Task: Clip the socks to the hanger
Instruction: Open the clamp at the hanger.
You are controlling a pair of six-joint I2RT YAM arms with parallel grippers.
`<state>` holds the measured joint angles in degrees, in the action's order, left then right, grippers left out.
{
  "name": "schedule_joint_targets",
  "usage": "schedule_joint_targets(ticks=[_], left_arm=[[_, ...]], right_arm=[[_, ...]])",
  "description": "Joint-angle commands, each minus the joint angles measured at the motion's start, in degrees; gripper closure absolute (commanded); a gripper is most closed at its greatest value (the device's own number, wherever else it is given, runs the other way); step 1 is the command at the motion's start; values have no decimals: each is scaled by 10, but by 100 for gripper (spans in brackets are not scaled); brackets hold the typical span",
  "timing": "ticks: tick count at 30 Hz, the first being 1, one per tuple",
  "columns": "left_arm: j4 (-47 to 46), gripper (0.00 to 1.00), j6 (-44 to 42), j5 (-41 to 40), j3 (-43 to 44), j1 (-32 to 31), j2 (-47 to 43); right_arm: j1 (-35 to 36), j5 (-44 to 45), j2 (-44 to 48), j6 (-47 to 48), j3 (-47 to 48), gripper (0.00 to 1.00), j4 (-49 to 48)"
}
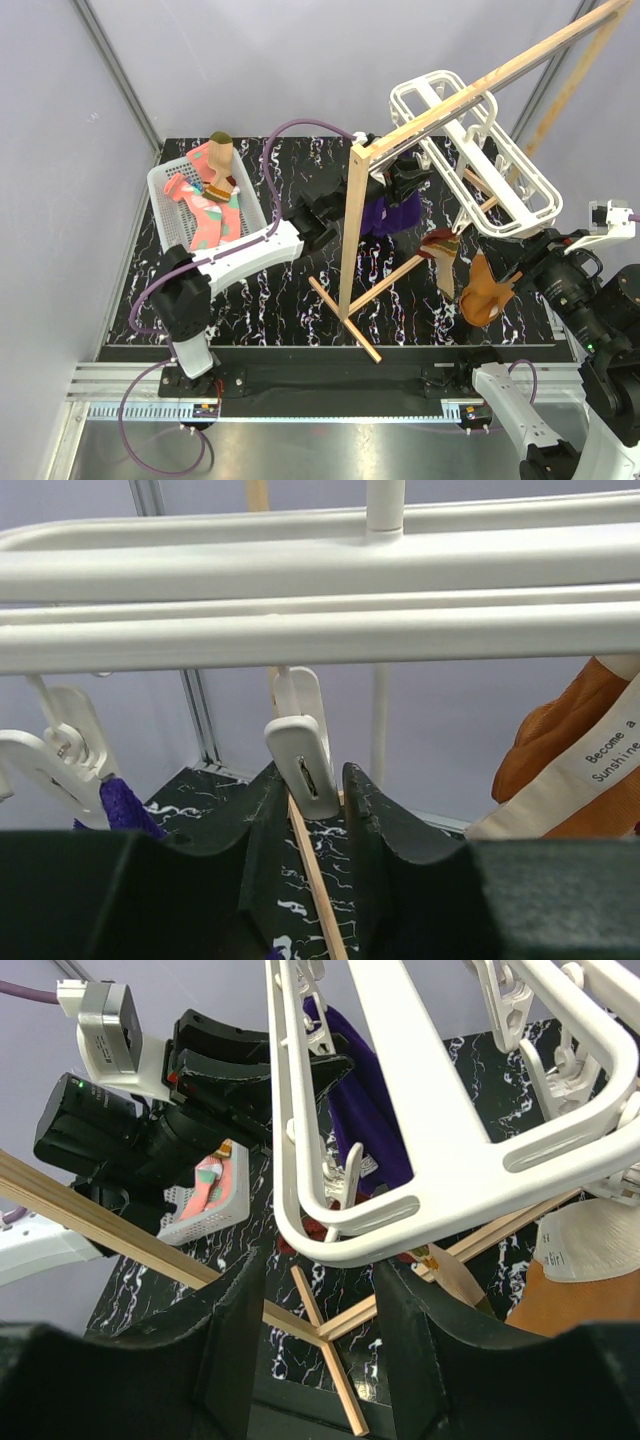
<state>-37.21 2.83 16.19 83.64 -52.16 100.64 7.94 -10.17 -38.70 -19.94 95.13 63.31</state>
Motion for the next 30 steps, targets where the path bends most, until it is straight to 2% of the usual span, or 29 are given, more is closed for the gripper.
schedule_joint_targets(ticks=[1, 3, 8, 11, 18, 25, 30], left_arm=[[-22, 71, -4, 12, 32, 1, 6], [-21, 74, -2, 15, 33, 1, 8], [-7, 93, 6, 18, 33, 1, 0], [4, 100, 14, 17, 27, 1, -11], [47, 100, 30, 8, -2, -7, -49], [101, 100, 22, 9, -14, -28, -76], [127, 100, 7, 39, -13, -36, -88]], right_arm=[[4, -10, -3, -3, 9, 47, 3], [3, -13, -2, -5, 11, 47, 7], [3, -38, -2, -11, 16, 48, 12], [3, -84, -7, -17, 18, 47, 13], [3, -226, -17, -56, 23, 46, -20], [2, -289, -37, -121, 13, 44, -96], [3, -285, -58, -140, -28, 43, -170]])
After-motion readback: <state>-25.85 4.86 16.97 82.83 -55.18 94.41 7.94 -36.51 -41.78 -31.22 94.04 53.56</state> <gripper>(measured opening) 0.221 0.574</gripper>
